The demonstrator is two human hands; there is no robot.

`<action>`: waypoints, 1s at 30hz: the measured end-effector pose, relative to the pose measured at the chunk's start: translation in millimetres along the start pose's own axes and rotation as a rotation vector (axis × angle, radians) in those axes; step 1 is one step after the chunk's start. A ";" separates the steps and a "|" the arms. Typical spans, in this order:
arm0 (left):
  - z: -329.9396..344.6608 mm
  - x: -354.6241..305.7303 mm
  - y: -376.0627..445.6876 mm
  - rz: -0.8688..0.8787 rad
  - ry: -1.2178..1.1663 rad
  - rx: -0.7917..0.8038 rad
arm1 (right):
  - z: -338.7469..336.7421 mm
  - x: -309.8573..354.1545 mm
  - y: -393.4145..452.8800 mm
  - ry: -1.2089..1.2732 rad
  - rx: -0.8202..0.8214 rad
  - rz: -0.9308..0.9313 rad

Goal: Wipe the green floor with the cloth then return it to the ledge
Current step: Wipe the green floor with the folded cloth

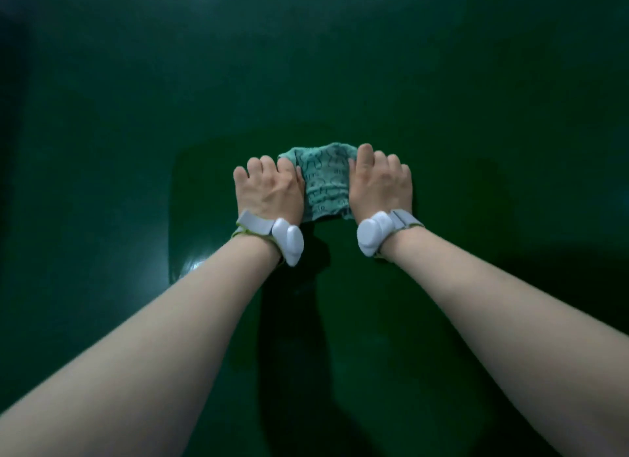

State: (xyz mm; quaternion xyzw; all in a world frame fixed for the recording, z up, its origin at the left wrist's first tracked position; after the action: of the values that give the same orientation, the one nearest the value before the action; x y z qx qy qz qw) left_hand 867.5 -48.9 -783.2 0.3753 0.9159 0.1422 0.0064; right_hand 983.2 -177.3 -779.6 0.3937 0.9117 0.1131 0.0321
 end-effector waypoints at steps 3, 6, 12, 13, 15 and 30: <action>12.2 -6.6 43.4 -0.005 0.020 0.038 | 10.5 3.2 44.1 -0.020 0.028 0.000; 22.5 -10.6 75.5 -0.007 0.050 0.081 | 20.0 7.6 75.7 -0.025 0.054 0.013; 19.3 -20.4 105.4 -0.004 0.108 0.195 | 28.7 17.2 108.4 -0.057 0.103 0.052; 16.9 -23.5 107.4 0.003 0.116 0.210 | 29.5 19.1 111.9 -0.063 0.109 0.058; 12.1 -28.4 111.2 0.044 0.130 0.227 | 30.0 23.8 116.3 -0.085 0.125 0.067; 4.1 14.0 74.6 0.041 0.124 0.288 | 20.8 44.1 94.4 -0.170 0.231 -0.042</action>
State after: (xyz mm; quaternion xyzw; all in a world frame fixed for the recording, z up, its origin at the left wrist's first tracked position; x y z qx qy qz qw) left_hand 909.2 12.4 -766.0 0.3815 0.9176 0.0322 -0.1069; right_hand 1023.0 -78.9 -776.7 0.3840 0.9206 -0.0268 0.0659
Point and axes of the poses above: each hand's wrist, its own y-axis towards the middle knuckle, its own z-axis out of the palm, x = y × z, the point moved 4 cm from there along y, towards the middle knuckle, and after that the axes turned 4 degrees about -z, right-handed, at the moved point
